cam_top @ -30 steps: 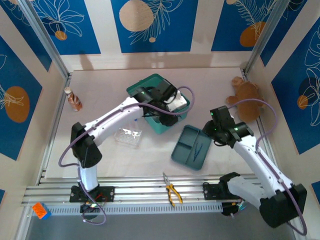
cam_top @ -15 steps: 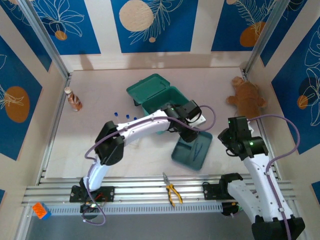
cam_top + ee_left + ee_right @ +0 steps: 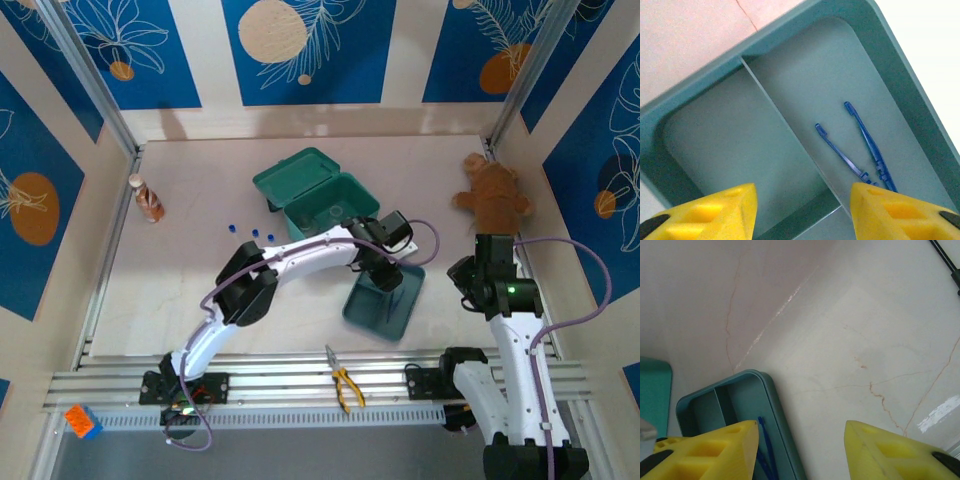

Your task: Organize the chemistry lab equipment

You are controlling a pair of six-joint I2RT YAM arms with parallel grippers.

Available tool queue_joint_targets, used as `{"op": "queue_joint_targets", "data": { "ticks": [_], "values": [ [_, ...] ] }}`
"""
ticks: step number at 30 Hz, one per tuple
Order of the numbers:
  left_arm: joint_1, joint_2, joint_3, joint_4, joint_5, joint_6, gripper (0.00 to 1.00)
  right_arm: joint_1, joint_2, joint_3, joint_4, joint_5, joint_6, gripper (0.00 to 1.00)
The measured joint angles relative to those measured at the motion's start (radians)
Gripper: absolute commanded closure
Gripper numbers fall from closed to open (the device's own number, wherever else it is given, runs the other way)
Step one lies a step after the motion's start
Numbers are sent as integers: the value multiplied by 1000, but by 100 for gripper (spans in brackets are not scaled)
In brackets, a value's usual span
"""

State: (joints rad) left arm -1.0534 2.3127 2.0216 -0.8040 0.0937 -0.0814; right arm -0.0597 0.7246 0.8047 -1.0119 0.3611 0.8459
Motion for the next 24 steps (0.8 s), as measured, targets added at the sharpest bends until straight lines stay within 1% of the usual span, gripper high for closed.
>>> {"op": "queue_joint_targets", "data": {
  "ticks": [5, 8, 16, 19, 22, 24],
  "values": [
    [-6, 20, 3, -1, 28, -18, 48, -10, 0, 0, 3, -12, -8, 51],
    [-11, 38, 16, -2, 37, -23, 51, -16, 1, 0, 6, -21, -13, 51],
    [-15, 75, 22, -18, 35, -26, 64, -19, 1, 0, 11, -37, -28, 58],
    [-15, 80, 26, -23, 36, -26, 74, -21, 1, 0, 16, -41, -32, 60],
    [-16, 80, 32, -26, 28, -27, 87, -21, 1, 0, 19, -47, -33, 61],
    [-16, 80, 35, -27, 28, -29, 98, -21, 1, 0, 21, -48, -33, 61]
  ]
}}
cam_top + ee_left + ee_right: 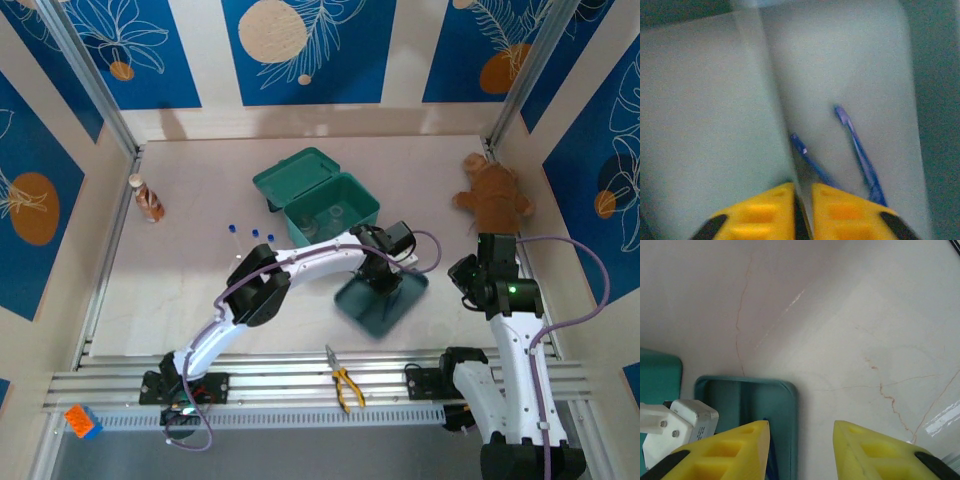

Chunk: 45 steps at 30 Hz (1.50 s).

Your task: Organize the chemistry lab equipment

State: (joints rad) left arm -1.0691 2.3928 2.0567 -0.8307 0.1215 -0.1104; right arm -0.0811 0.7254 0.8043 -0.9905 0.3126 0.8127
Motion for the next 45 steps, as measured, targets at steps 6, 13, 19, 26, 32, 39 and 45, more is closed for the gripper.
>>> {"op": "queue_joint_targets", "data": {
  "ticks": [6, 13, 19, 26, 32, 39, 45],
  "values": [
    [0, 0, 27, -21, 1, 7, 100, 0, 0, -2, 3, 0, 0, 62],
    [-1, 0, 80, -79, 40, 11, 100, 0, 0, -3, 3, -3, 0, 62],
    [-6, 0, 237, -194, 46, 41, 100, 0, 0, -3, 7, -4, 0, 63],
    [-20, -57, 334, -277, 42, 80, 100, 0, 16, 5, 18, -6, 0, 63],
    [-29, -79, 427, -356, -58, 167, 100, 0, 37, 25, 50, -15, 0, 64],
    [-13, -96, 507, -402, -157, 263, 100, 12, 38, 28, 63, -30, 2, 64],
    [78, -112, 510, -407, -156, 304, 100, 63, 38, 68, 64, -32, 13, 64]
  ]
}}
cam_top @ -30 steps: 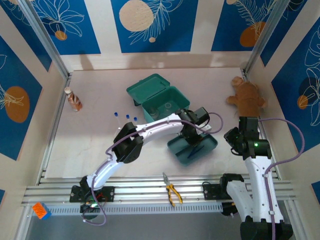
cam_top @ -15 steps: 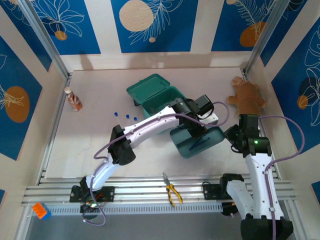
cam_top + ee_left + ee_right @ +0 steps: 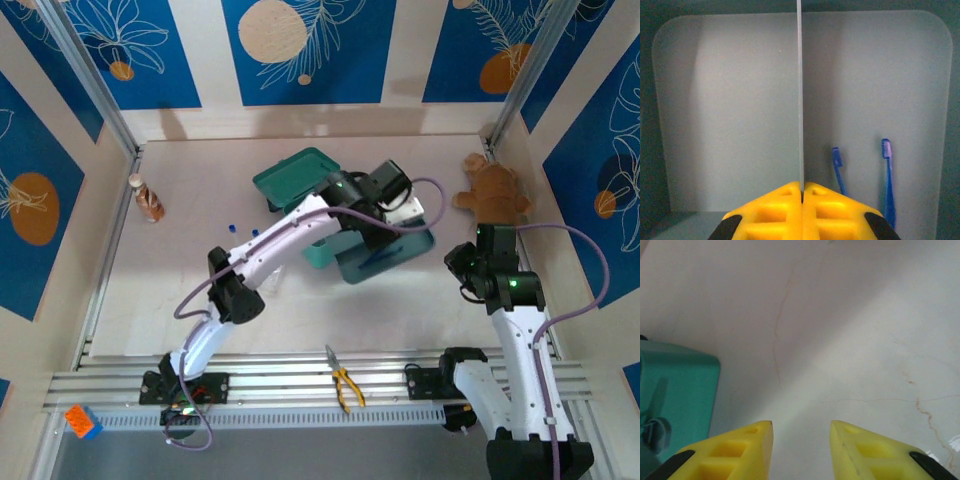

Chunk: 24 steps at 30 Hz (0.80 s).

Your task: Organize the chemistry lab equipment

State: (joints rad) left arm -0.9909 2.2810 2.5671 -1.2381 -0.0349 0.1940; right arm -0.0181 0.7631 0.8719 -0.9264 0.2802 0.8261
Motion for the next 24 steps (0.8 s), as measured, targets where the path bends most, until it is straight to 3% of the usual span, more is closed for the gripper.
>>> {"op": "queue_joint_targets", "data": {
  "ticks": [9, 15, 24],
  "values": [
    [192, 0, 0, 12, -4, 79, 100, 145, 17, 44, 21, 31, 43, 63],
    [248, 0, 0, 29, 15, 119, 100, 265, 75, 73, 21, 98, 74, 63],
    [285, 41, 0, 57, 70, 122, 100, 330, 122, 76, 34, 142, 100, 63]
  ]
}}
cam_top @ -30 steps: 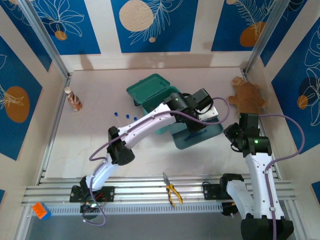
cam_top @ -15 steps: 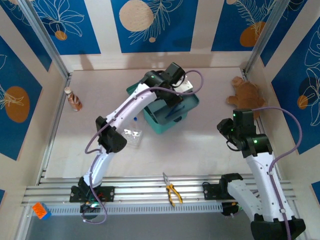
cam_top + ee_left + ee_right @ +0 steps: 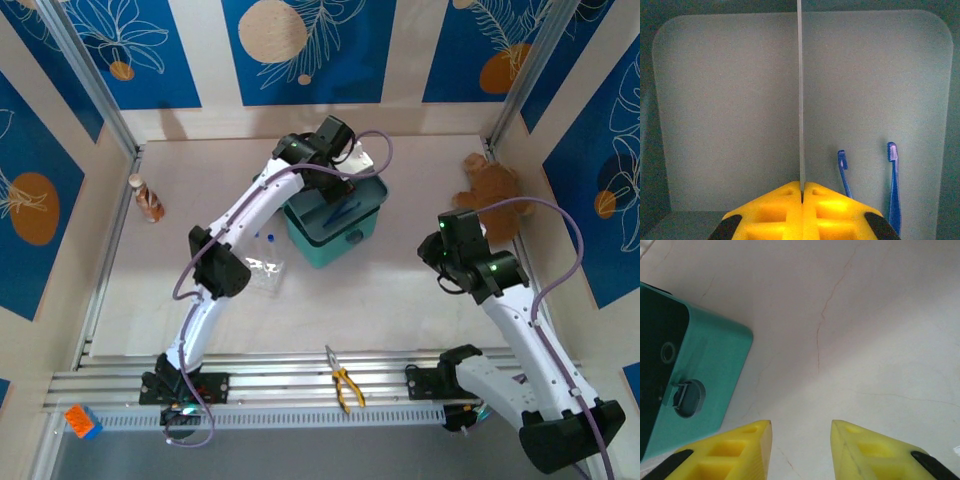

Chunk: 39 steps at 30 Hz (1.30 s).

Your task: Organize the chemistry lab equipment

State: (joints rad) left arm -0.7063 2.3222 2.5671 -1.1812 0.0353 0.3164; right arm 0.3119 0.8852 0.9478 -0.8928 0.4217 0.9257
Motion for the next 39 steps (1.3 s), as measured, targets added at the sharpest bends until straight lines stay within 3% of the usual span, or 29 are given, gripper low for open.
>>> {"op": "queue_joint_targets", "data": {
  "ticks": [26, 39],
  "values": [
    [47, 83, -4, -3, 61, -74, 100, 62, 50, 13, 18, 25, 13, 63],
    [46, 70, -125, 42, 61, -84, 100, 73, 71, 17, 28, 27, 13, 62]
  ]
}}
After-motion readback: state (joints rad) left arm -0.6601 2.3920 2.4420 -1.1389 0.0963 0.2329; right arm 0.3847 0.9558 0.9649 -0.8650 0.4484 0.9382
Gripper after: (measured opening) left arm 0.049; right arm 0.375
